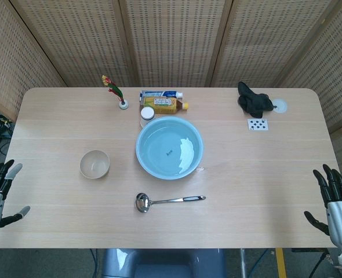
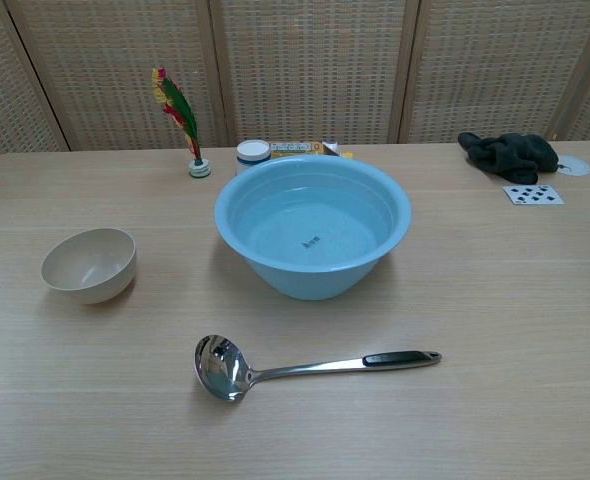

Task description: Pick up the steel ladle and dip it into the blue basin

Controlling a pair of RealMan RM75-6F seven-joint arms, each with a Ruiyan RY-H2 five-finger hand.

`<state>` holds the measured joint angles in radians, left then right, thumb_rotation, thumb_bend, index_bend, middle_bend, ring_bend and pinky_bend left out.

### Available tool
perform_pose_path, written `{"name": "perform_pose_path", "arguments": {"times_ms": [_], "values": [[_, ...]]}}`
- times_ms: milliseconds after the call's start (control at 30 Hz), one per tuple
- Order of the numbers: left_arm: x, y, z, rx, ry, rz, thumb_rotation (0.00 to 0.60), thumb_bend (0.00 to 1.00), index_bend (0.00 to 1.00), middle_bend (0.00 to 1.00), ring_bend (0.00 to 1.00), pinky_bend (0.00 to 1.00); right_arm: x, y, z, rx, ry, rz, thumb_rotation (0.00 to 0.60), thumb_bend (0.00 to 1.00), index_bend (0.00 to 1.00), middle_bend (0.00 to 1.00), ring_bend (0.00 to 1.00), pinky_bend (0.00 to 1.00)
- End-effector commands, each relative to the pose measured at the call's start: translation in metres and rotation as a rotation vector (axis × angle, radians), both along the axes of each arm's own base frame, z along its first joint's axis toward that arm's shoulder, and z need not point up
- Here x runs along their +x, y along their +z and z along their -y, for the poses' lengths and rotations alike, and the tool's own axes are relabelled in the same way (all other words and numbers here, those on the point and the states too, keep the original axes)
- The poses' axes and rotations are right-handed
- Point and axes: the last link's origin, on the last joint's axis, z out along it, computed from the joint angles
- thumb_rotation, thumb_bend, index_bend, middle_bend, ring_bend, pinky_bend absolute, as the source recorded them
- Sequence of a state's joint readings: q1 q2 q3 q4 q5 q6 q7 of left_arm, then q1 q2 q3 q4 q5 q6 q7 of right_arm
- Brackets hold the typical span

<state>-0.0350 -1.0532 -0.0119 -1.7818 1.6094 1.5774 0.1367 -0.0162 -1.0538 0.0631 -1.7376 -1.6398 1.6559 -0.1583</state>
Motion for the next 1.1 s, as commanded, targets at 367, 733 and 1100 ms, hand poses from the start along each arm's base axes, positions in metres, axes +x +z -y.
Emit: {"name": "perform_pose_path", "arguments": {"times_ms": [367, 733, 1100], "values": [[0.000, -0.001, -0.002, 0.004, 0.007, -0.007, 0.600, 0.00, 0.00, 0.00, 0.00, 0.00, 0.000, -0.015, 0.029, 0.109, -0.001, -0.071, 0.600, 0.00, 0.04, 0.64, 0.64, 0.62], [-0.009, -0.014, -0.020, -0.007, 0.060, -0.049, 0.600, 0.00, 0.00, 0.00, 0.00, 0.00, 0.058, -0.083, 0.118, 0.584, 0.056, -0.045, 0.600, 0.00, 0.27, 1.00, 0.99, 1.00], [-0.016, -0.016, -0.031, 0.003, 0.104, -0.060, 0.600, 0.00, 0.00, 0.00, 0.00, 0.00, 0.102, -0.147, 0.153, 0.766, 0.061, -0.003, 0.600, 0.23, 0.40, 1.00, 1.00, 1.00]]}}
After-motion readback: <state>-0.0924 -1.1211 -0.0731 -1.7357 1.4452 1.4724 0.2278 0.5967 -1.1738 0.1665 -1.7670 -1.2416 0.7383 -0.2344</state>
